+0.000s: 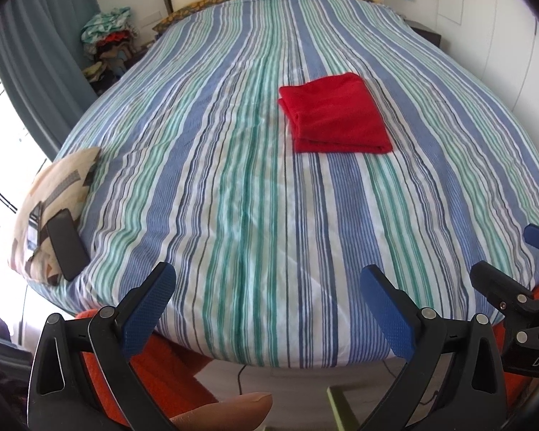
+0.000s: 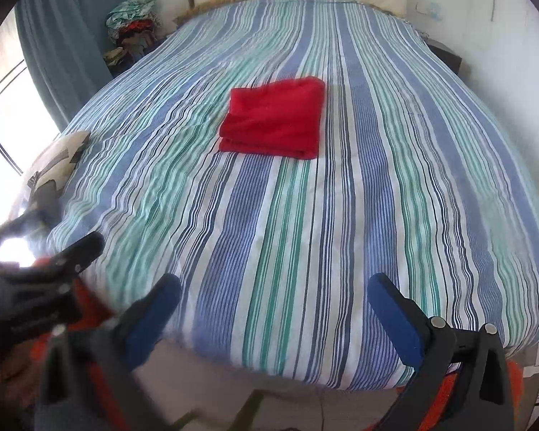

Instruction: Fold small clothes

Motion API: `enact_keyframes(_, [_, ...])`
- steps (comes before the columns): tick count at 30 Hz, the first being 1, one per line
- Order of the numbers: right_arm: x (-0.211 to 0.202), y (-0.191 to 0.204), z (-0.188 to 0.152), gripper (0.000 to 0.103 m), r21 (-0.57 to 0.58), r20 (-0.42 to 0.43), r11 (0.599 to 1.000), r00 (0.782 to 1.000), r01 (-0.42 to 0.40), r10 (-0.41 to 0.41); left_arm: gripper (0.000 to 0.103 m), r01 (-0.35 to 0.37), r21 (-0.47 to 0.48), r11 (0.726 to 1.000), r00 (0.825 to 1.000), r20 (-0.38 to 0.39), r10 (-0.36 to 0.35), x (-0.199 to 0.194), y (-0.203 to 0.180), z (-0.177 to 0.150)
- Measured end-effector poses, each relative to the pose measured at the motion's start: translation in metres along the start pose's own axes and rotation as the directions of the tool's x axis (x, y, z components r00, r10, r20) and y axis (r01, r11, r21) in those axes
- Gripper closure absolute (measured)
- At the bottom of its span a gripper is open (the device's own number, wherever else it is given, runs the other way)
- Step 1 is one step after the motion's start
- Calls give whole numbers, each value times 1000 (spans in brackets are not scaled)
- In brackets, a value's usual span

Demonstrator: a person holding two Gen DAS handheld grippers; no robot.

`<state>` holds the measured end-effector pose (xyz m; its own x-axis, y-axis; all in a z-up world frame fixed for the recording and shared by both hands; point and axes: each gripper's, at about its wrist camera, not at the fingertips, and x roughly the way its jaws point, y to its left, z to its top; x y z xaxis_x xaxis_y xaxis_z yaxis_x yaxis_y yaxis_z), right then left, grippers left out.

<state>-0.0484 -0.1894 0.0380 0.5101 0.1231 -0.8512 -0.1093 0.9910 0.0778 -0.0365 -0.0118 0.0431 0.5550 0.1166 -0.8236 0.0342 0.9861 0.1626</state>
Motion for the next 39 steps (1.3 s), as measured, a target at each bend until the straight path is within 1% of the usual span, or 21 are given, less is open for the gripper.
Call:
enact_keyframes(4, [-1,-1,0,1,4,0,1000,1000,6,-6,1,3,2,1000,1000,-9,-3,2,-2,-1])
enact_keyframes(10, [-6,0,2,1,-4,12,999,999,34,-34,1,-12,9,1000,1000,-2,12,2,-4,-2])
enact_keyframes(16, [-8,1,2,1,-18,27,997,997,79,-78,1,-21,8,1000,1000,-6,21,3,-4,-3])
enact_keyframes(24, [-9,2,0,1,-46,44,987,987,156,-154,1,-38,6,999,999,-9,38,5,-3,-4])
enact_keyframes(31, [-9,5,-2,1,-58,49,981,982,186,-183,1,-35,4,999,999,-6,35,4,-2,-4])
enact_keyframes(39, [-11,7,-2,1,-60,56,979,980,196,-193,1,-23,20,1000,1000,1,23,3,-7,-4])
